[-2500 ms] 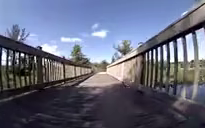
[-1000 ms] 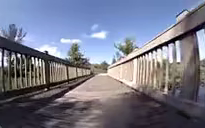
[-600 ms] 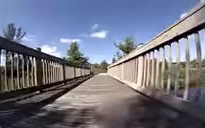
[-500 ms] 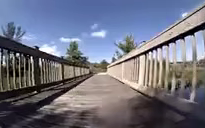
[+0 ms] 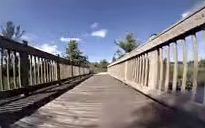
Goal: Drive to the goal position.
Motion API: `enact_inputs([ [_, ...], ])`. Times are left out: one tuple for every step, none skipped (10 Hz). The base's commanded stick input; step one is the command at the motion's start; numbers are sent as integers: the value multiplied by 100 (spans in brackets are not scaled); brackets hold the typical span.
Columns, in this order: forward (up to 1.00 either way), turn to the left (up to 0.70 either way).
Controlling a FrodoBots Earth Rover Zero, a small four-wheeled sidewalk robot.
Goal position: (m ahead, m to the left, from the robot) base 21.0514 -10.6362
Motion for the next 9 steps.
enact_inputs([
  [85,0],
  [85,0],
  [85,0],
  [85,0],
  [85,0],
  [85,0],
  [85,0],
  [85,0],
  [85,0],
])
